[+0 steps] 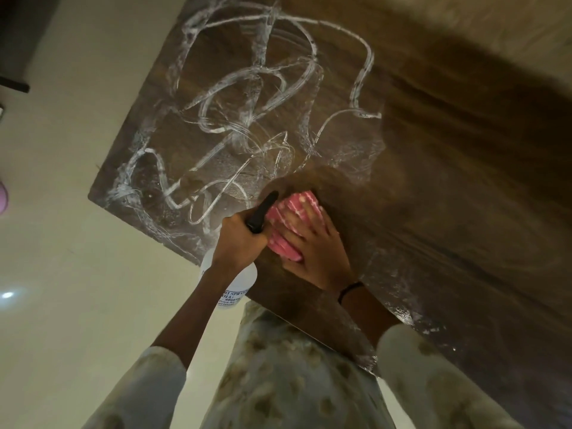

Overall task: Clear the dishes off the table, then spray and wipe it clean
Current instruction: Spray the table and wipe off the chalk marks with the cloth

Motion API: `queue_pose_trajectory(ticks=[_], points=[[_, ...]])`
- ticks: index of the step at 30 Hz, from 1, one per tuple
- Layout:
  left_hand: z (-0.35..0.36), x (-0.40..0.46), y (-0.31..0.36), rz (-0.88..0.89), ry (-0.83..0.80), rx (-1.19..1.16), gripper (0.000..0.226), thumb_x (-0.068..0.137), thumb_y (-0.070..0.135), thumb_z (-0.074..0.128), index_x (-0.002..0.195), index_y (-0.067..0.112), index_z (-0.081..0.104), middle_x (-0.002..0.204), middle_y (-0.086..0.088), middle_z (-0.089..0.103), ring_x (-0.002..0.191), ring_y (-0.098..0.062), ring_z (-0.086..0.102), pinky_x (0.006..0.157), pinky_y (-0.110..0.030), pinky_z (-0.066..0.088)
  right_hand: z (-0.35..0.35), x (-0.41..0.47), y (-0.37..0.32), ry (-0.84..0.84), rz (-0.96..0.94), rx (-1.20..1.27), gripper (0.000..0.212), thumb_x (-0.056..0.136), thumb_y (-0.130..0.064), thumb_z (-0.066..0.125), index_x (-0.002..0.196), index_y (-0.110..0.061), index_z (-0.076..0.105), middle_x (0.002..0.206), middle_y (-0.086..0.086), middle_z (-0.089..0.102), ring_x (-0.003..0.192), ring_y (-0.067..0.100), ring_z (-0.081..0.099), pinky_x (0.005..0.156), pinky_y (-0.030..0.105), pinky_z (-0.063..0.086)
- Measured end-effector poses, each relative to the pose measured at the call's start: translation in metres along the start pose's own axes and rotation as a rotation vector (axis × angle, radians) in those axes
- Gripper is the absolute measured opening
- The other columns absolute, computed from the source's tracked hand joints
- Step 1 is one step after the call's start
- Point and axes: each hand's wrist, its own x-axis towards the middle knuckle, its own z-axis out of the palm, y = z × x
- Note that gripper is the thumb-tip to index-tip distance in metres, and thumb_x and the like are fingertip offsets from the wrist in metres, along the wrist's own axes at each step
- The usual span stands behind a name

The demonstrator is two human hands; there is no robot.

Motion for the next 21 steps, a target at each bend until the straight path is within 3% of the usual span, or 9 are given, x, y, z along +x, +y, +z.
queue_pose_trajectory(ticks=[6,9,12,17,19,21], points=[[-0.002,0.005,0.005,0.031,0.058,0.016,0.019,0.080,0.018,0.069,0.073,0.002,0.065,0.060,-0.010,0.059,0.052,-0.020,0.054,0.045,-0.008,0.037,-0.013,-0.012,0.051,-0.004,0.099,-0.108,0.077,0.081,-0.065,0.050,0.147,-0.030,0.032,0.156,0.006,0.027,0.146,0.035,0.008,0.118,0.053,0.010],[-0.003,0.007,0.008,0.051,0.057,0.022,0.016,0.080,0.017,0.069,0.071,0.005,0.064,0.052,0.001,0.052,0.048,-0.006,0.049,0.047,-0.004,0.036,-0.020,0.017,0.044,0.029,0.195,-0.096,0.076,0.083,-0.065,0.046,0.148,-0.029,0.031,0.155,0.004,0.028,0.146,0.034,0.007,0.117,0.054,0.013],[-0.002,0.010,0.007,0.056,0.022,0.001,0.017,0.081,0.017,0.069,0.069,0.009,0.061,0.051,0.002,0.051,0.047,-0.009,0.049,0.046,-0.005,0.036,-0.022,0.053,0.020,0.092,0.260,-0.054,0.065,0.089,-0.059,0.043,0.145,-0.026,0.037,0.154,0.004,0.030,0.146,0.031,0.009,0.117,0.054,0.013],[-0.003,0.016,0.008,0.066,-0.060,0.024,0.019,0.078,0.012,0.070,0.065,0.019,0.058,0.056,-0.006,0.057,0.050,-0.018,0.049,0.044,-0.011,0.036,-0.009,0.058,-0.014,0.073,0.173,0.050,0.051,0.091,-0.046,0.039,0.134,-0.022,0.051,0.150,0.009,0.038,0.145,0.035,0.017,0.117,0.054,0.015],[-0.006,0.020,0.011,0.080,-0.097,0.034,0.014,0.077,0.014,0.071,0.066,0.015,0.062,0.053,-0.004,0.057,0.047,-0.016,0.051,0.045,-0.016,0.036,-0.002,0.036,-0.014,0.058,0.119,0.019,0.058,0.089,-0.052,0.046,0.139,-0.023,0.046,0.154,0.009,0.031,0.147,0.034,0.011,0.119,0.052,0.011],[-0.007,0.024,0.015,0.119,-0.128,0.050,0.015,0.077,0.021,0.072,0.070,0.010,0.065,0.053,0.000,0.058,0.047,-0.010,0.055,0.047,-0.013,0.037,0.002,0.010,-0.003,0.042,0.078,-0.035,0.073,0.084,-0.059,0.051,0.146,-0.028,0.030,0.157,0.005,0.022,0.147,0.034,0.010,0.118,0.053,0.012]])
